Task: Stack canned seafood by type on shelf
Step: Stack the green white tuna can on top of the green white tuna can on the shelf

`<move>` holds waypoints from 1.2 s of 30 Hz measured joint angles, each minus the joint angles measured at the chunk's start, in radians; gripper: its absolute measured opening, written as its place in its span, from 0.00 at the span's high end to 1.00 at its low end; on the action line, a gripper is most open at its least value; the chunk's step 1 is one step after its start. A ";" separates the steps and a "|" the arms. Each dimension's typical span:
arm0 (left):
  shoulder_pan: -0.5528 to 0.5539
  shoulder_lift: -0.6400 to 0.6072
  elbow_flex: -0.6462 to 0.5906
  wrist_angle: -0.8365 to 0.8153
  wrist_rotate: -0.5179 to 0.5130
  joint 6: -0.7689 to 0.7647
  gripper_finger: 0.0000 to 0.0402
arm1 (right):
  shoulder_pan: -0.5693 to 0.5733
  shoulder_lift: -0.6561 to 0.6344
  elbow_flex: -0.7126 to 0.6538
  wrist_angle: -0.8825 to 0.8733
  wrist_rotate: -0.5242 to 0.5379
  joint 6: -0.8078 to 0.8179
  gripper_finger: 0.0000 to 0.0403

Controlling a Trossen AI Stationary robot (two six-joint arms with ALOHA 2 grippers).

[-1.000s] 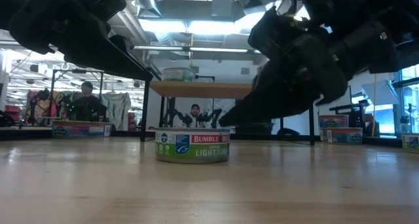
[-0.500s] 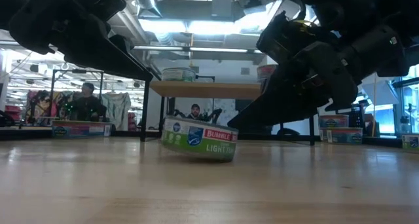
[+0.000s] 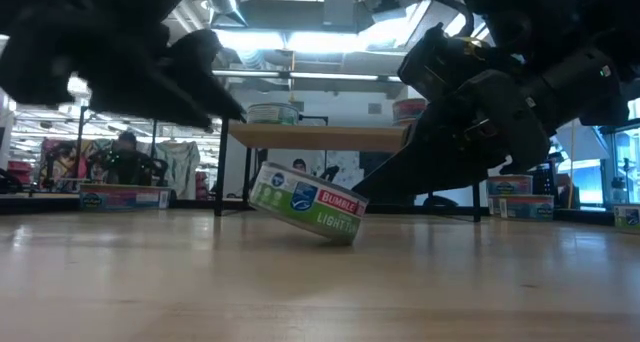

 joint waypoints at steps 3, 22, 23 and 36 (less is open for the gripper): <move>-0.008 0.082 0.063 -0.041 0.001 0.123 0.37 | 0.000 0.000 0.000 0.001 0.000 0.000 0.96; -0.040 0.415 0.280 -0.055 -0.125 0.476 0.37 | 0.000 0.001 0.000 0.002 0.000 0.000 0.96; -0.036 0.414 0.280 -0.042 -0.124 0.476 0.37 | 0.000 0.001 0.000 0.001 0.000 0.000 0.96; 0.002 0.414 0.281 0.015 -0.073 0.471 0.41 | 0.000 0.003 -0.002 -0.002 -0.001 -0.001 0.96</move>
